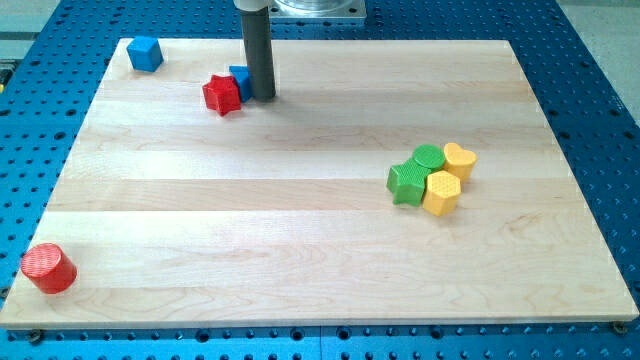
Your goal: Place the cube at the top left of the red star
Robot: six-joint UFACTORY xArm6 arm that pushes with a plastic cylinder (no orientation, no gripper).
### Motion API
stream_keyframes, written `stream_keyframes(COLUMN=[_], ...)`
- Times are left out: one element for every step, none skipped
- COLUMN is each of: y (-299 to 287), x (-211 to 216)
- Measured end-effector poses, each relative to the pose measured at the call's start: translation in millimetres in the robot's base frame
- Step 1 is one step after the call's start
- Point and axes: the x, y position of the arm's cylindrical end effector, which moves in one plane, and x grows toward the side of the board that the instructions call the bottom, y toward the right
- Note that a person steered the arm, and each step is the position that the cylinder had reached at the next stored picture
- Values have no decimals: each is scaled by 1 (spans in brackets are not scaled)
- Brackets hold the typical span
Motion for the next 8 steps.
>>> stream_keyframes(y=[7,-13,-100,-167,-172,-178,-207,-230], x=[-37,-88,-91,-92,-112,-118,-117,-116])
